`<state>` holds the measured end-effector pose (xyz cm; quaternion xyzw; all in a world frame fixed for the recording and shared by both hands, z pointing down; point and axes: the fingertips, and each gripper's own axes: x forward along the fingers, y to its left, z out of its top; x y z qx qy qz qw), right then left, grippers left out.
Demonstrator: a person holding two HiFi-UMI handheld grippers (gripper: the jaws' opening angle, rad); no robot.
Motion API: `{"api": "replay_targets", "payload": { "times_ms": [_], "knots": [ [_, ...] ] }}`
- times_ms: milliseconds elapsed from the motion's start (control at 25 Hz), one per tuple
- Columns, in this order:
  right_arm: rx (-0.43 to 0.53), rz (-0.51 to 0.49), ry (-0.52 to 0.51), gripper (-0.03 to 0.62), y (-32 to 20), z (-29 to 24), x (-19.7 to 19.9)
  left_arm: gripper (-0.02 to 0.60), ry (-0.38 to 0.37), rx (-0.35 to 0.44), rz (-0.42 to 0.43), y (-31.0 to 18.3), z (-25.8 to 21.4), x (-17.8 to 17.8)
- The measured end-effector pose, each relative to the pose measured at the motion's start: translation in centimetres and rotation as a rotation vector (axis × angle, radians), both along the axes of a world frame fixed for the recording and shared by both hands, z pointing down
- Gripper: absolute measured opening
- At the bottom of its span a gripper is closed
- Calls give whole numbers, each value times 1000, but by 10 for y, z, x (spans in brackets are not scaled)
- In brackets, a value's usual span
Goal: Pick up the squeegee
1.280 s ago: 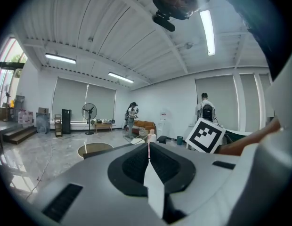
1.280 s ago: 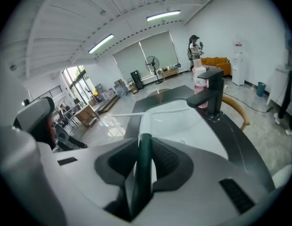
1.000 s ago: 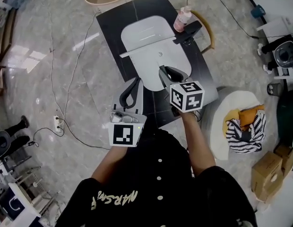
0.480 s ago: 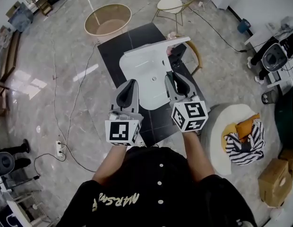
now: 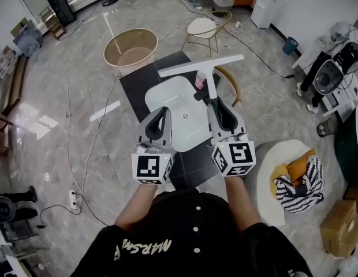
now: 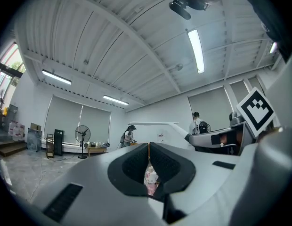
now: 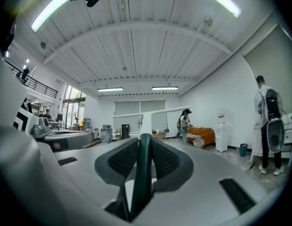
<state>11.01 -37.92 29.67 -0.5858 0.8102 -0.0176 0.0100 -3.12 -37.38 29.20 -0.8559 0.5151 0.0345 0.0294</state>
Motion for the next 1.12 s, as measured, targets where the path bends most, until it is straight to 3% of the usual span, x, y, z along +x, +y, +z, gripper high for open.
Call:
{"api": "replay_targets", "payload": {
  "times_ms": [1120],
  "knots": [
    [41, 48, -12, 86, 11, -5, 6, 18, -7, 17, -17, 4, -5, -4]
  ]
}}
